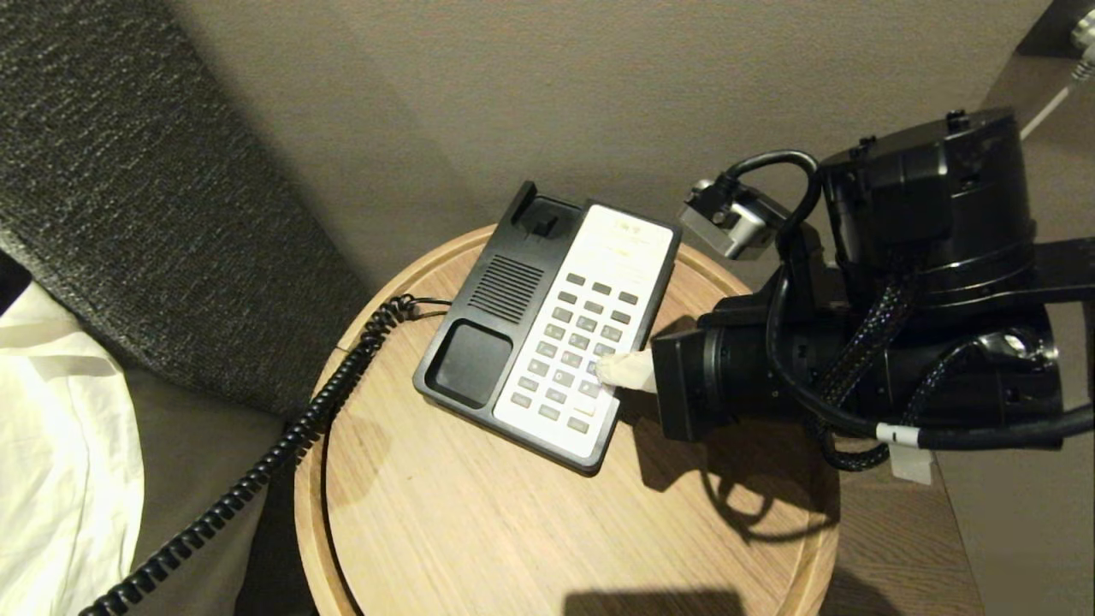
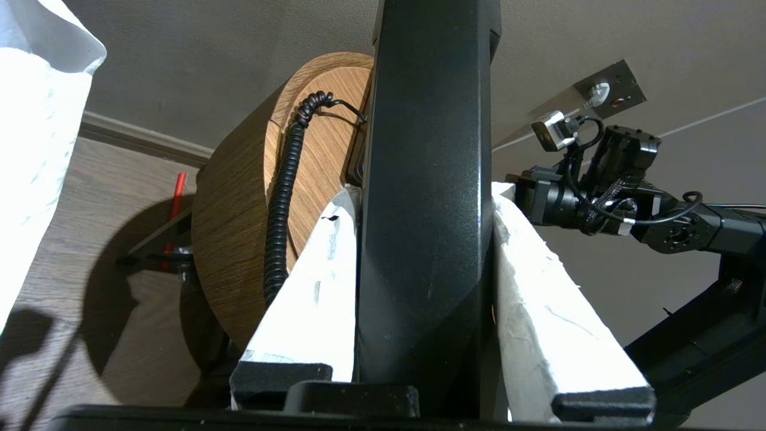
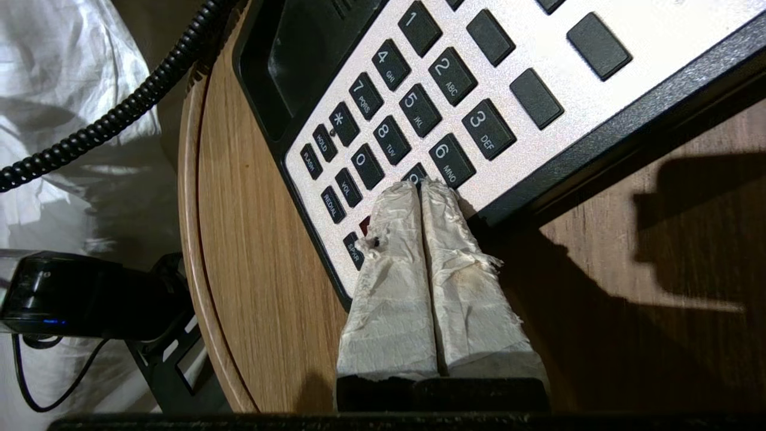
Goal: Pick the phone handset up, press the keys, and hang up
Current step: Dial the number
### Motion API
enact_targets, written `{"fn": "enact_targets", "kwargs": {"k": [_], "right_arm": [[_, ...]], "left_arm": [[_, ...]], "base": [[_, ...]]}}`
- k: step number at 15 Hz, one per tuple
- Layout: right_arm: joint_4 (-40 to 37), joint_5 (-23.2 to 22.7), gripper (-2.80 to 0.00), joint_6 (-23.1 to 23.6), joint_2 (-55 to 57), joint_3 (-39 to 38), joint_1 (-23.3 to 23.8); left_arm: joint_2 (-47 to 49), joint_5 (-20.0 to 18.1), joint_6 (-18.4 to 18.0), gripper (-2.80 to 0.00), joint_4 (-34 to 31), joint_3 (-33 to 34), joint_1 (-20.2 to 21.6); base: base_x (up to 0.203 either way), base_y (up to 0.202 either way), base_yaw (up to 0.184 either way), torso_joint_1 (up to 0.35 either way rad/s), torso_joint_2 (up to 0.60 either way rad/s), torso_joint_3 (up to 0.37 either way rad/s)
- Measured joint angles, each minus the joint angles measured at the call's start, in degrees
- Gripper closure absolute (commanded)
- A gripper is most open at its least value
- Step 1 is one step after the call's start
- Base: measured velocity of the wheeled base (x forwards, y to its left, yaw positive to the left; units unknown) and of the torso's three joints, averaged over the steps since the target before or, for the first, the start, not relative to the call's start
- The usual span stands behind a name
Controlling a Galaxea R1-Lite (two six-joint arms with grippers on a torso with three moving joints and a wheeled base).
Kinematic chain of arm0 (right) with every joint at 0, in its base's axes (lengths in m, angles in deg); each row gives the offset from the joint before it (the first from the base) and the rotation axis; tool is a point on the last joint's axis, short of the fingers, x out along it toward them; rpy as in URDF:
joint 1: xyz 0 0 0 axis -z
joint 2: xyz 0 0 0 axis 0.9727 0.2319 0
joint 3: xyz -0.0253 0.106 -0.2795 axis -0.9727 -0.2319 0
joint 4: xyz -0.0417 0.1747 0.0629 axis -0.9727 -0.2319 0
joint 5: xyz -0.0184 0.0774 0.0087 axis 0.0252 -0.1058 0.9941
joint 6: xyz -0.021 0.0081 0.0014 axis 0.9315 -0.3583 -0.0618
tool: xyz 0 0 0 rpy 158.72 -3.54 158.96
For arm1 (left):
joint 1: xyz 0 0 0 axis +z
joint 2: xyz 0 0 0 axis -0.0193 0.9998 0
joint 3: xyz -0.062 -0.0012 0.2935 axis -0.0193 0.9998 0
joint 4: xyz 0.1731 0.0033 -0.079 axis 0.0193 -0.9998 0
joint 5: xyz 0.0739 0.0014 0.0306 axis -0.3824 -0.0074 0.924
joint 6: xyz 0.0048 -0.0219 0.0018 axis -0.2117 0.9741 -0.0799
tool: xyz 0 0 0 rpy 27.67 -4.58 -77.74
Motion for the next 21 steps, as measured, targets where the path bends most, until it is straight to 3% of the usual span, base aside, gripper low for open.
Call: {"fn": "enact_targets", "kwargs": {"k": [12, 18, 21], "right_arm": [[0.12, 0.46, 0.00, 0.03, -0.41, -0.70, -0.05], [-0.05, 0.16, 0.00, -4.27, -2.10, -0.60, -3.64], [-0.56, 0.49, 0.00, -4.18, -2.12, -0.98, -4.73]], "left_arm": [[-0.33, 0.00, 0.00, 0.00, -0.09, 0.44, 0.00], [-0.66, 0.00, 0.02, 0.00, -0.02, 0.97, 0.00], [-0.88, -0.01, 0.02, 0.00, -0.06, 1.27, -0.02]], "base": [[0.000, 0.000, 0.000, 0.000, 0.00, 0.000], [0.000, 0.000, 0.000, 0.000, 0.00, 0.000], [0.000, 0.000, 0.000, 0.000, 0.00, 0.000]]}}
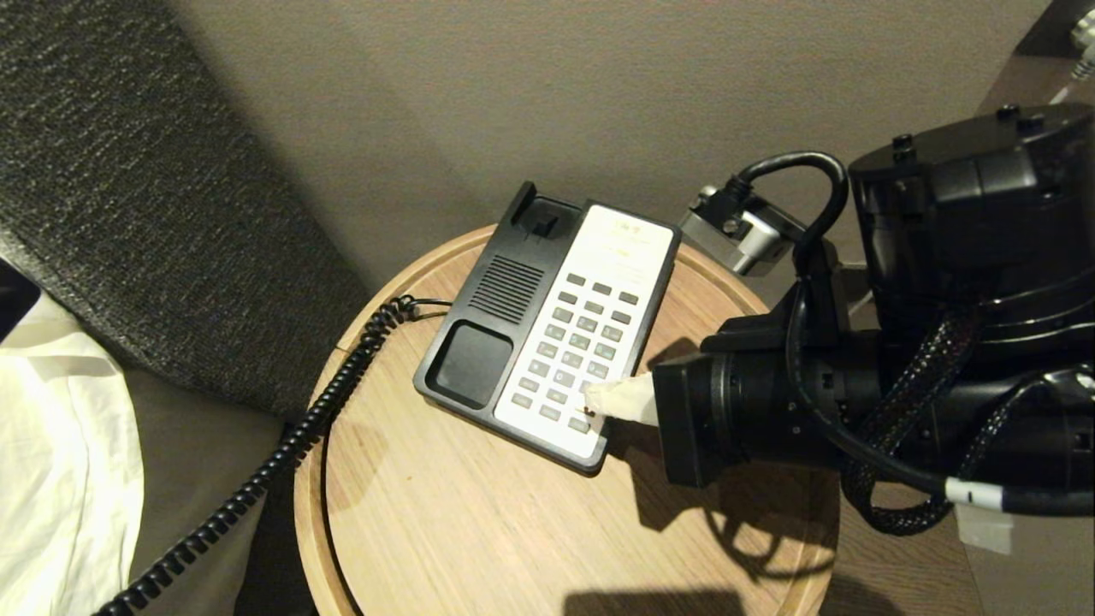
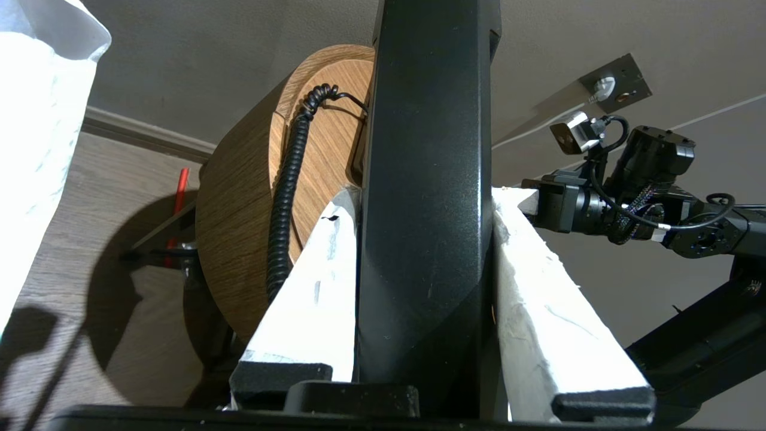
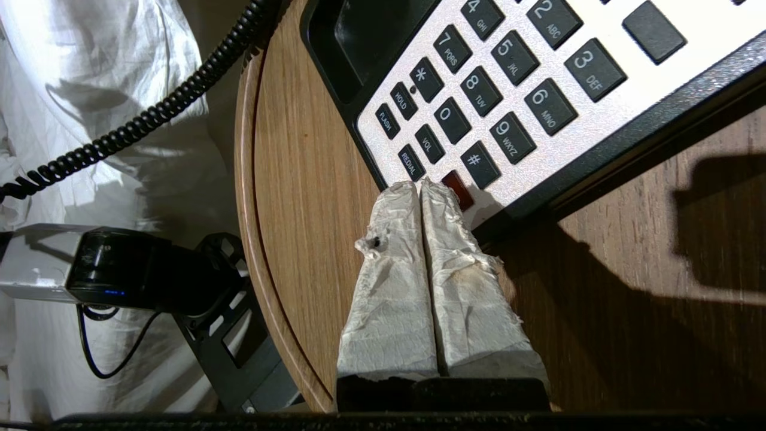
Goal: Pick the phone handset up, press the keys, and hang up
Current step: Dial the number
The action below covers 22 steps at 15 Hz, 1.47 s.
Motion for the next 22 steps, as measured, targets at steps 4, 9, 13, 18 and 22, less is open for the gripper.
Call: {"fn": "enact_targets", "kwargs": {"k": [4, 9, 13, 18, 22], "right_arm": [[0.00, 0.12, 0.00, 0.23, 0.48, -0.71, -0.09], [0.06, 0.03, 0.00, 0.18, 0.63, -2.05, -0.17], [0.02, -0.34, 0.00, 0.07, 0.76, -2.22, -0.17], [0.71, -0.10, 0.00, 0.16, 1.60, -2.22, -0.17], [0.79, -0.10, 0.00, 0.15, 2.23, -2.14, -0.17]], "left_arm": [[-0.21, 0.00, -0.02, 0.00, 0.01, 0.28, -0.06], [-0.28, -0.07, 0.00, 0.00, 0.06, 0.41, -0.06], [-0.33, -0.10, -0.02, 0.00, -0.01, 0.77, -0.06], [-0.50, -0.11, -0.03, 0.00, 0.06, 0.85, -0.06], [-0.63, -0.07, -0.02, 0.00, 0.04, 0.85, -0.06]], "base": [[0.000, 0.000, 0.000, 0.000, 0.00, 0.000], [0.000, 0.000, 0.000, 0.000, 0.00, 0.000], [0.000, 0.000, 0.000, 0.000, 0.00, 0.000], [0.000, 0.000, 0.000, 0.000, 0.00, 0.000], [0.000, 0.000, 0.000, 0.000, 0.00, 0.000]]}}
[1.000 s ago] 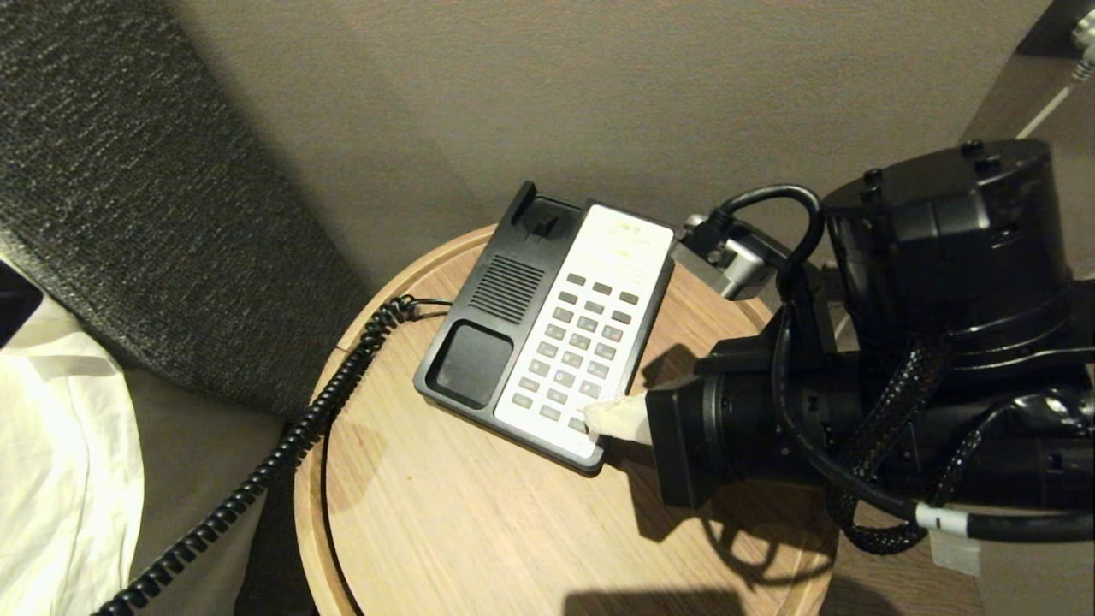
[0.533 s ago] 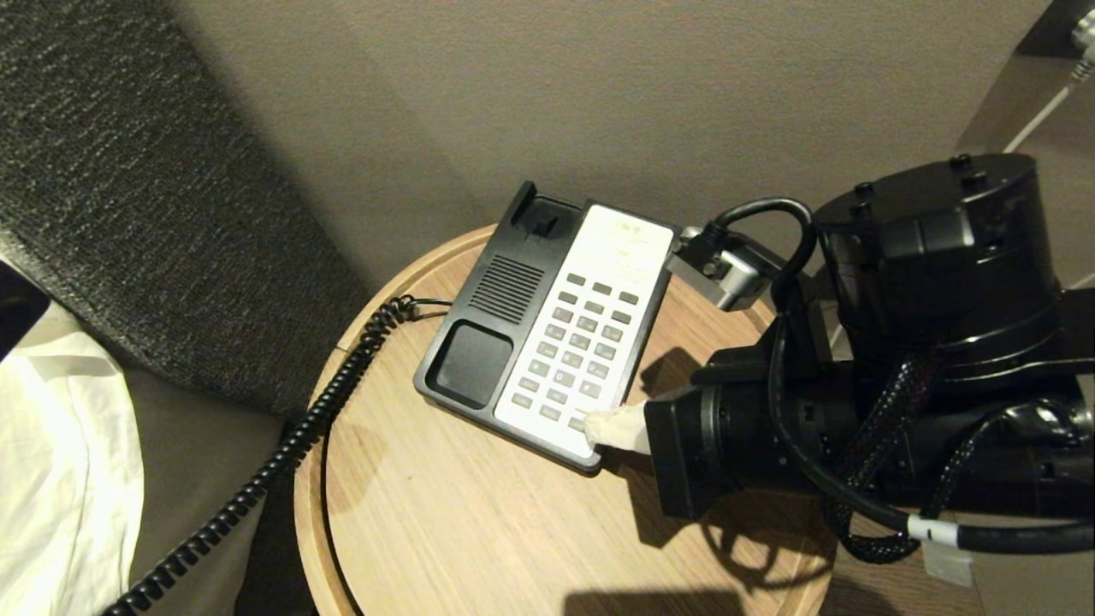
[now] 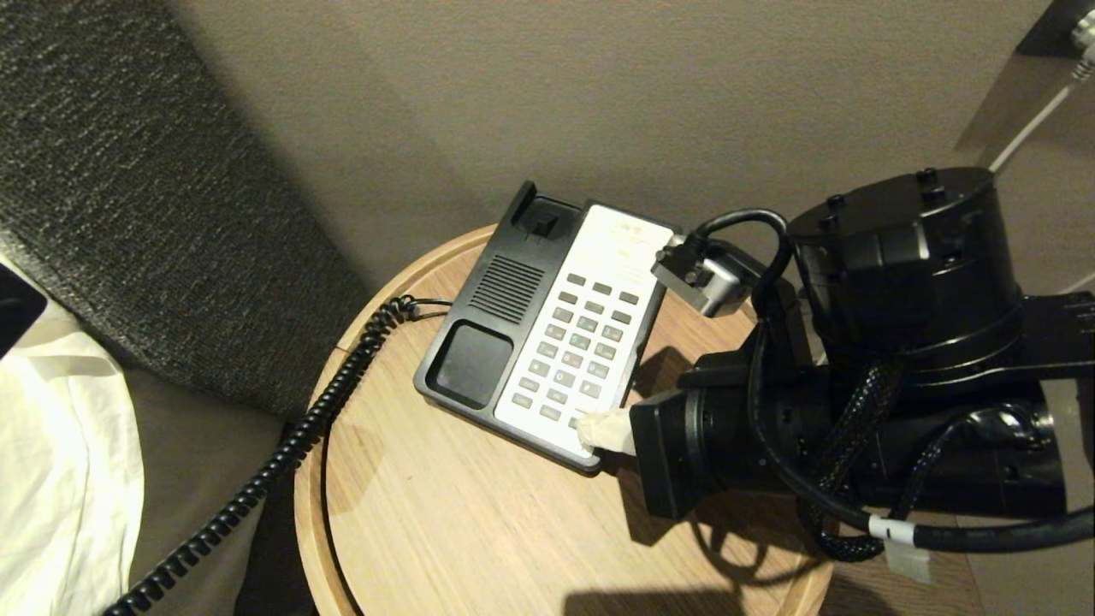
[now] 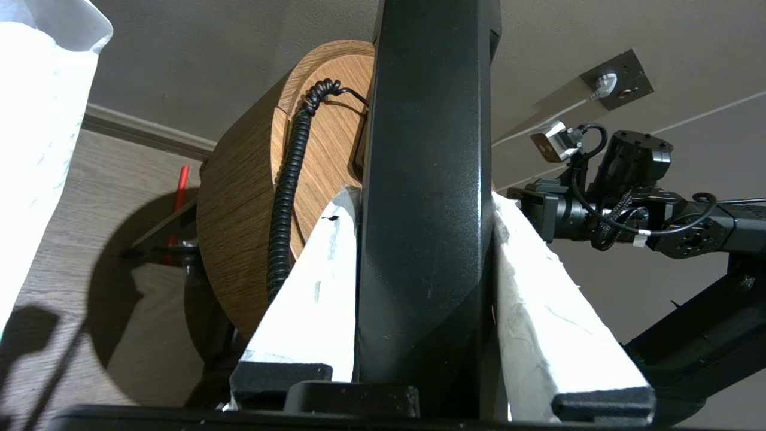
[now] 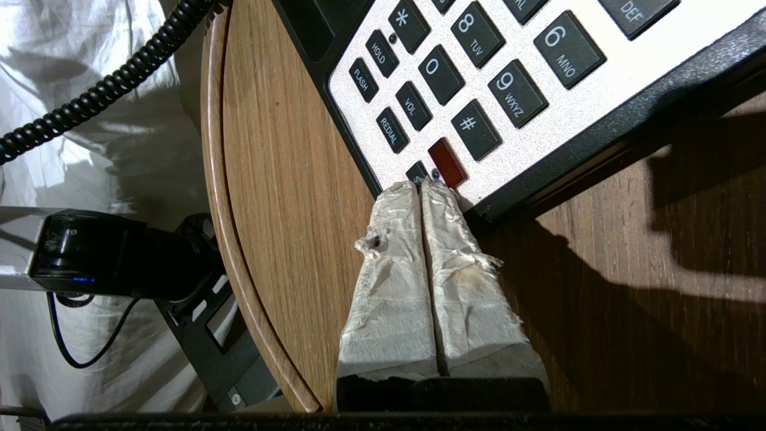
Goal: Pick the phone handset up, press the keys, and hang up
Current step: Dial the number
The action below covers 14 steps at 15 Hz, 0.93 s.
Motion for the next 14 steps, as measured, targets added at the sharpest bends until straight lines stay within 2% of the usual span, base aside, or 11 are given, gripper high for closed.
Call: {"fn": "enact_targets", "kwargs": {"k": [14], "right_arm": [[0.05, 0.12, 0.00, 0.20, 0.40, 0.44, 0.06]], "left_arm": [[-0.44, -0.02, -0.09, 0.00, -0.22, 0.00, -0.07]], "base": [[0.000, 0.000, 0.000, 0.000, 0.00, 0.000]]}}
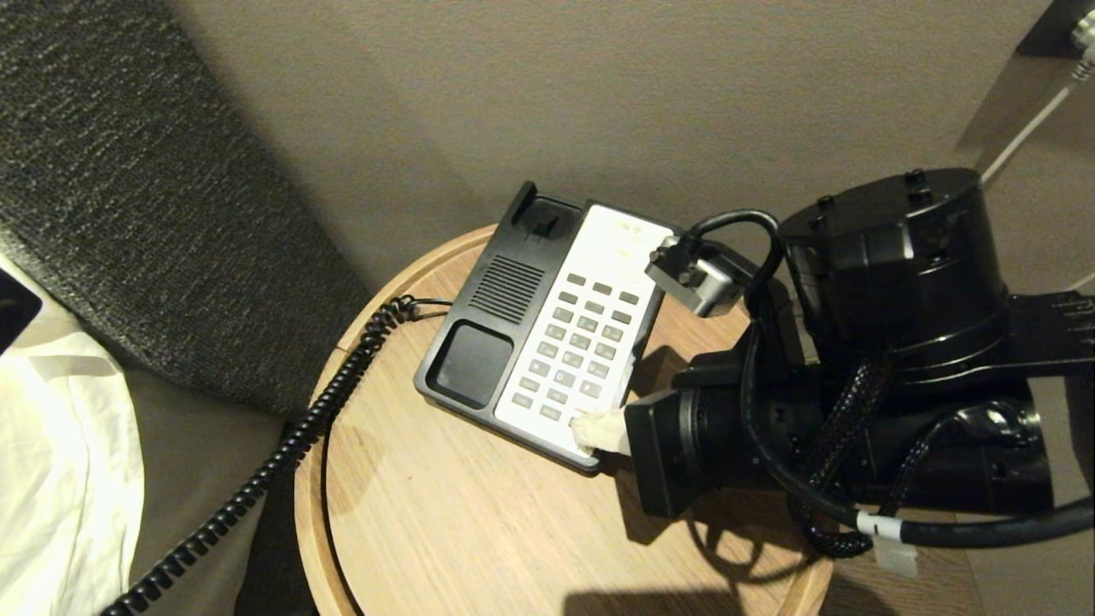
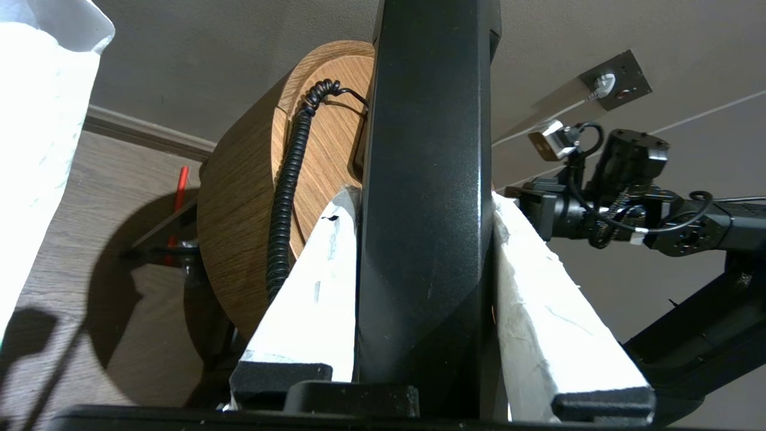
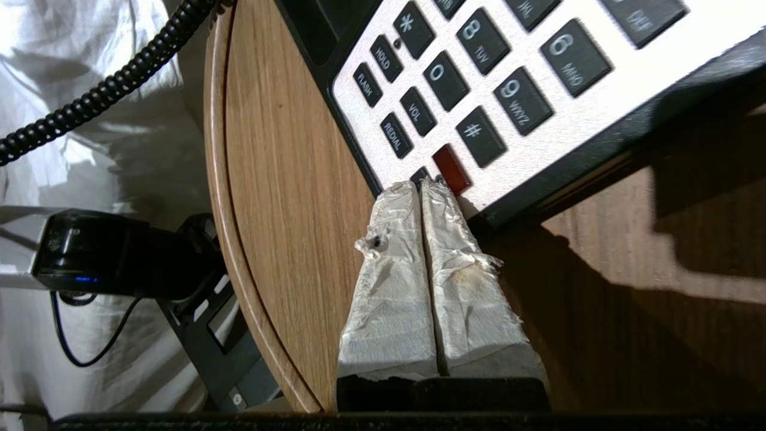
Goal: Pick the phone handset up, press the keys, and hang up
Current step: Dial the number
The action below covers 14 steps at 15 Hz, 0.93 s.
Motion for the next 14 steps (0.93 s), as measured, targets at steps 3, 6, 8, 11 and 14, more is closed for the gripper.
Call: {"fn": "enact_targets", "kwargs": {"k": [3, 6, 8, 11, 14], "right_arm": [[-0.13, -0.03, 0.00, -0.14, -1.49, 0.11, -0.04], [-0.46, 0.01, 0.00, -0.18, -2.84, -0.27, -0.06], [-0.20, -0.01, 0.00, -0.17, -3.01, -0.35, -0.06], [-0.24, -0.10, 0.00, -0.24, -3.01, -0.55, -0.06], [-0.05, -0.18, 0.00, -0.13, -2.79, -0.83, -0.06]], "left_arm": [[-0.01, 0.02, 0.08, 0.00, -0.03, 0.00, 0.02], [-0.04, 0.00, 0.09, 0.00, -0.04, 0.14, 0.05], [-0.04, 0.00, 0.09, 0.00, -0.04, 0.24, 0.05], [-0.06, 0.00, 0.05, 0.00, 0.02, 0.26, 0.07], [-0.06, -0.01, 0.09, 0.00, -0.04, 0.17, 0.07]], "base": [[0.000, 0.000, 0.000, 0.000, 0.00, 0.000], [0.000, 0.000, 0.000, 0.000, 0.00, 0.000], [0.000, 0.000, 0.000, 0.000, 0.00, 0.000], [0.000, 0.000, 0.000, 0.000, 0.00, 0.000], [0.000, 0.000, 0.000, 0.000, 0.00, 0.000]]}}
